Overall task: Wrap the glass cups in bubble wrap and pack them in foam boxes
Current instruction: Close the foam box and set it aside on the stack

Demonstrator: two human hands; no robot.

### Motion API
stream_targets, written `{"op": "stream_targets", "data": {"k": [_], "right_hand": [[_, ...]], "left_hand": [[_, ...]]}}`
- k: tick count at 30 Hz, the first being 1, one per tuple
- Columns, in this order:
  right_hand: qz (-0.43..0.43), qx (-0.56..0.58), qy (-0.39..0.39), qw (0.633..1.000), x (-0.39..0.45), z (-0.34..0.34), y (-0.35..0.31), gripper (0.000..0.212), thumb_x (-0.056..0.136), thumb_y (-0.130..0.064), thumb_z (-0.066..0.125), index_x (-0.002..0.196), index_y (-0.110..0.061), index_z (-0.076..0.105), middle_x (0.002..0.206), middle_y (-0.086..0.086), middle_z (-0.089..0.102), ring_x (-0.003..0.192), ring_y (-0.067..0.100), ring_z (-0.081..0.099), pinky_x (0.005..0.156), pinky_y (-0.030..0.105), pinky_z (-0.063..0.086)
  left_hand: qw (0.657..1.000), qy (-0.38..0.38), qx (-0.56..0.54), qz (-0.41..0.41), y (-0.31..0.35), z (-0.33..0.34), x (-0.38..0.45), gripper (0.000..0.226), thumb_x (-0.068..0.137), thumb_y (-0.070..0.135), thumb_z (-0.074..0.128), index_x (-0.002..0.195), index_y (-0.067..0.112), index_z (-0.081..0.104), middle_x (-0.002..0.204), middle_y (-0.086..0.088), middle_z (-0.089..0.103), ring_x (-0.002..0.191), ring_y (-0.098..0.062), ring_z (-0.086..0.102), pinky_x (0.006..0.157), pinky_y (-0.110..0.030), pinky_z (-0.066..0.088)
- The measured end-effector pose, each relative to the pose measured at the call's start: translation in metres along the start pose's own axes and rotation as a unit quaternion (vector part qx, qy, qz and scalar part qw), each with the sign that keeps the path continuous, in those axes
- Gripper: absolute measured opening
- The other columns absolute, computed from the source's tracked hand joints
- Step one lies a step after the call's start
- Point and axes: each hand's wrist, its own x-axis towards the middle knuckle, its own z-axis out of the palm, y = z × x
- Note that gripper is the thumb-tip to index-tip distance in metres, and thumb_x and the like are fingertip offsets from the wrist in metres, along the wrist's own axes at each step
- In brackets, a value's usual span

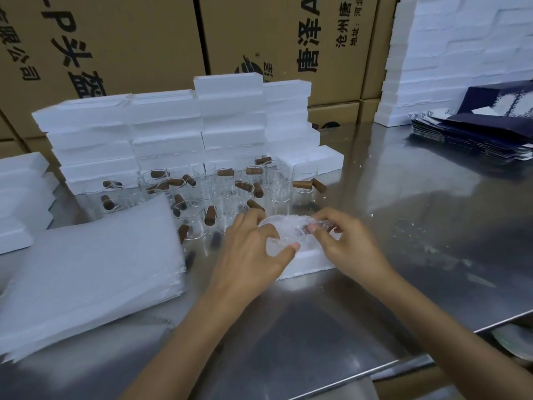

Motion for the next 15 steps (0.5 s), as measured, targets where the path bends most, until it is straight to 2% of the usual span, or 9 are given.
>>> {"op": "stream_targets", "data": {"k": [3,6,8,9,10,12,13,15], "right_hand": [[0.003,-0.034,-0.005,0.999,0.001,-0.001,-0.003,0.008,0.09,-0.019,0.07,0.095,-0.021,0.075,0.087,-0.011,0.069,0.083,0.002,0.058,0.071,0.005,0.037],[0.047,0.035,-0.02,0.998,0.014,-0.011,-0.005,0.014,0.084,-0.019,0.074,0.093,-0.03,0.075,0.091,-0.02,0.069,0.086,-0.005,0.058,0.072,0.006,0.039],[0.083,0.122,0.043,0.988,0.034,-0.022,0.0,0.019,0.086,-0.015,0.069,0.09,-0.033,0.071,0.092,-0.021,0.068,0.082,-0.013,0.058,0.068,0.002,0.039],[0.095,0.116,0.072,0.986,0.047,-0.027,0.006,0.021,0.089,-0.014,0.063,0.097,-0.032,0.07,0.1,-0.017,0.068,0.087,-0.012,0.057,0.071,0.004,0.04],[0.103,0.073,0.077,0.989,0.061,-0.03,0.014,0.027,0.091,-0.012,0.057,0.109,-0.029,0.068,0.114,-0.011,0.066,0.098,-0.009,0.056,0.08,0.009,0.042],[0.101,-0.036,0.026,0.994,0.095,-0.035,0.036,0.044,0.093,-0.005,0.047,0.133,-0.02,0.058,0.14,0.001,0.054,0.127,0.012,0.048,0.104,0.027,0.04],[0.097,-0.082,-0.014,0.992,0.113,-0.035,0.049,0.05,0.094,-0.003,0.044,0.141,-0.019,0.051,0.146,0.005,0.049,0.135,0.022,0.043,0.112,0.035,0.036],[0.101,-0.158,-0.08,0.979,0.147,-0.034,0.069,0.059,0.094,-0.004,0.041,0.15,-0.021,0.04,0.151,0.012,0.044,0.139,0.032,0.038,0.115,0.049,0.031]], "left_hand": [[0.999,-0.003,-0.046,-0.01,0.002,0.001,-0.001,0.032,0.082,0.058,0.064,0.092,0.03,0.051,0.11,0.016,0.043,0.112,-0.009,0.043,0.085,-0.024,0.032],[0.998,-0.03,-0.053,-0.02,0.001,0.0,-0.001,0.048,0.078,0.075,0.053,0.107,0.039,0.042,0.113,0.022,0.037,0.114,-0.003,0.039,0.084,-0.027,0.035],[0.998,-0.024,-0.058,-0.029,0.002,0.0,0.002,0.058,0.078,0.084,0.041,0.119,0.043,0.04,0.119,0.025,0.037,0.117,0.001,0.035,0.087,-0.029,0.035],[0.997,-0.014,-0.063,-0.029,0.002,0.0,0.003,0.059,0.081,0.082,0.037,0.124,0.043,0.041,0.122,0.024,0.038,0.119,0.001,0.033,0.09,-0.029,0.035],[0.997,-0.008,-0.072,-0.027,0.002,0.001,0.005,0.057,0.086,0.078,0.035,0.129,0.04,0.043,0.125,0.023,0.04,0.122,0.001,0.033,0.094,-0.029,0.033],[0.995,-0.021,-0.099,-0.024,0.0,0.005,0.009,0.051,0.093,0.066,0.036,0.133,0.036,0.048,0.132,0.023,0.044,0.127,0.002,0.034,0.101,-0.028,0.031],[0.992,-0.028,-0.12,-0.027,-0.001,0.007,0.011,0.048,0.094,0.062,0.038,0.132,0.035,0.051,0.132,0.023,0.047,0.128,0.004,0.035,0.104,-0.027,0.03],[0.985,-0.019,-0.168,-0.046,-0.005,0.01,0.013,0.04,0.093,0.057,0.045,0.124,0.036,0.058,0.128,0.025,0.053,0.126,0.005,0.041,0.105,-0.018,0.03]]}}
